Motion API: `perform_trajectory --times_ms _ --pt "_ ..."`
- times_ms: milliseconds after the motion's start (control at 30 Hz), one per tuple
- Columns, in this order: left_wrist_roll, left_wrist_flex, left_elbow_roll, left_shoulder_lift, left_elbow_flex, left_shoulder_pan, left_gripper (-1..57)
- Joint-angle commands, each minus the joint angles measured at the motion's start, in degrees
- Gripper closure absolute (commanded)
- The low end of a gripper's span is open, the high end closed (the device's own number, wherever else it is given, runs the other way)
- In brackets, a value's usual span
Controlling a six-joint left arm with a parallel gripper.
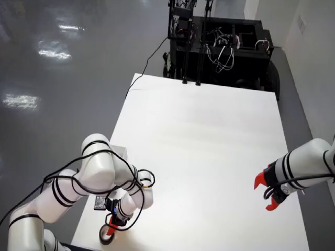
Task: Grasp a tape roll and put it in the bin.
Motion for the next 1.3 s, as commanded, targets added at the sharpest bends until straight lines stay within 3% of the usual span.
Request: perform_trajectory --times_ms 33,367,767,1067,1300 --pt "0.0 1.5 0.9 -3.8 -0.1 1.0 57.0" --pt "0.0 2.2 1.8 -6.3 -0.2 1.7 57.0" --pt "0.0 4.4 3.1 -14.1 -0.5 5.2 57.1" --pt "2.8 5.0 8.1 -24.6 -0.8 15.4 57.1" --pt "7.2 5.0 11.1 -28.7 -1.3 23.7 57.1"
